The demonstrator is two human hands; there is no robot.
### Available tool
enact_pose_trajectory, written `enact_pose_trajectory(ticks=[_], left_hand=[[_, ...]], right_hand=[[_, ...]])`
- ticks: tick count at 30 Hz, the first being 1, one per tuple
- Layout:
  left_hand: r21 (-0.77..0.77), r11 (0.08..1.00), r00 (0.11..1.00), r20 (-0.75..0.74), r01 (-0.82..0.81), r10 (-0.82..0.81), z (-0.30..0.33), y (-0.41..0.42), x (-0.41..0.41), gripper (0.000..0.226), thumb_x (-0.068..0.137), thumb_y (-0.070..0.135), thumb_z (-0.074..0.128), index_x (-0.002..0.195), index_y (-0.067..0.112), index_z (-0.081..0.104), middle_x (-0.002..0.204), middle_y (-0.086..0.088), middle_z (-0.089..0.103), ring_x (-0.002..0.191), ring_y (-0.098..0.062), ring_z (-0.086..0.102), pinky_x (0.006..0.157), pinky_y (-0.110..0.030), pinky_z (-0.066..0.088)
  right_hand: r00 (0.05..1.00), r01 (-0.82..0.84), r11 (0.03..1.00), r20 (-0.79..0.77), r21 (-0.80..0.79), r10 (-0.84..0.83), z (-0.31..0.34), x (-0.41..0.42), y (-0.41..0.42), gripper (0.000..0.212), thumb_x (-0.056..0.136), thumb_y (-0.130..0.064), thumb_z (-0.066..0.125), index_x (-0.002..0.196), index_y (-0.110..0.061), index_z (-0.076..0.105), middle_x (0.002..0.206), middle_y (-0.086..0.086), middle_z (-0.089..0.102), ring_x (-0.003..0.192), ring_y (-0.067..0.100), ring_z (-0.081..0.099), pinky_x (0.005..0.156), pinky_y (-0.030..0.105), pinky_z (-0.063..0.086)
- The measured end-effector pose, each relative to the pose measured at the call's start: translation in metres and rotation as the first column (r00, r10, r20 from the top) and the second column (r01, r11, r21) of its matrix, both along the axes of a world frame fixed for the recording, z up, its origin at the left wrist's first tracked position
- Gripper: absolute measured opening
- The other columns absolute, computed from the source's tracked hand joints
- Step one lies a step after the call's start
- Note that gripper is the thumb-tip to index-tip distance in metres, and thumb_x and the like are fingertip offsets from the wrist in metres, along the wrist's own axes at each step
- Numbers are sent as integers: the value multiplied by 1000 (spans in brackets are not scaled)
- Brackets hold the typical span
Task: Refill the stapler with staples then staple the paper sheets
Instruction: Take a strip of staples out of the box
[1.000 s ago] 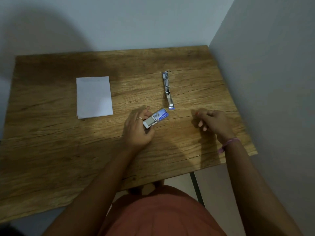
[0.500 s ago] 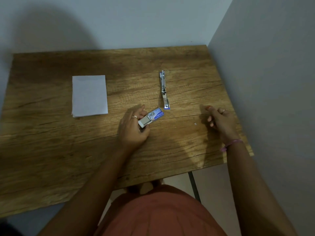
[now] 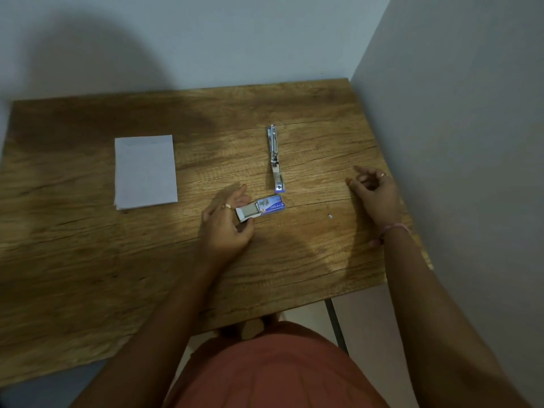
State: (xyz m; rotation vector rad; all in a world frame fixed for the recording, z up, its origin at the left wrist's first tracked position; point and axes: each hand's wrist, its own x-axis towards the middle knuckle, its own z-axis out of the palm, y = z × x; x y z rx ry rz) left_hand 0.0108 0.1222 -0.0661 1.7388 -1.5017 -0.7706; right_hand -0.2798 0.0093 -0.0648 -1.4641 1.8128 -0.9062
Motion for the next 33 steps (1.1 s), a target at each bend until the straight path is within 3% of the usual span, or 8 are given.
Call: enact_pose_trajectory(ticks=[3, 8, 11, 15, 22, 28, 33], left_hand=[[-2, 1000, 1000, 14, -8, 8, -1, 0, 0, 66, 78, 11, 69, 139, 18, 44, 120, 4, 65, 118, -13, 57, 109, -51, 30], [7, 1000, 999, 30, -25, 24, -4, 0, -1, 64, 79, 16, 69, 138, 23, 44, 120, 8, 65, 117, -8, 54, 104, -38, 24], [-3, 1000, 999, 27, -31, 31, -6, 0, -1, 64, 78, 16, 69, 137, 23, 45, 119, 8, 65, 117, -8, 55, 101, -36, 25], [-21, 999, 999, 38, -30, 31, -7, -1, 0, 64, 78, 17, 68, 137, 23, 45, 119, 7, 66, 117, -10, 56, 104, -44, 29], [-35, 999, 998, 60, -34, 36, -7, 0, -1, 63, 79, 16, 69, 137, 21, 47, 119, 9, 65, 118, -8, 53, 102, -37, 25], [-21, 1000, 999, 47, -18, 19, -5, 1, 1, 64, 79, 16, 69, 138, 22, 45, 119, 9, 66, 117, -9, 55, 105, -42, 28], [-38, 999, 1000, 17, 0, 0, -3, 2, 4, 65, 78, 15, 70, 137, 19, 46, 118, 7, 67, 117, -12, 58, 104, -53, 38]], right_hand=[[988, -58, 998, -144, -39, 52, -4, -2, -4, 41, 85, -29, 71, 124, -19, 63, 85, -5, 55, 72, 5, 52, 73, 17, 41], [916, -172, 985, -373, -32, 148, -4, -4, -20, 41, 92, -32, 60, 132, -22, 57, 118, 14, 58, 98, 23, 58, 86, 24, 39], [865, -220, 975, -458, 22, 206, -3, -4, -27, 40, 94, -29, 55, 133, -21, 57, 119, 17, 59, 106, 30, 57, 92, 30, 43], [844, -242, 968, -479, 60, 241, 1, -4, -30, 35, 95, -31, 53, 125, -17, 64, 123, 12, 62, 109, 27, 57, 95, 34, 44], [873, -217, 975, -439, 41, 212, 8, -2, -27, 25, 92, -23, 60, 113, -14, 70, 115, 15, 64, 103, 29, 60, 93, 38, 46], [800, -204, 975, -559, 87, 217, 6, 8, -30, 28, 98, -21, 49, 115, -5, 64, 121, 20, 58, 108, 38, 55, 89, 40, 42], [898, -255, 967, -363, 28, 248, 21, 38, -1, 24, 99, -18, 49, 108, -2, 65, 110, 21, 61, 102, 33, 58, 86, 34, 41]])
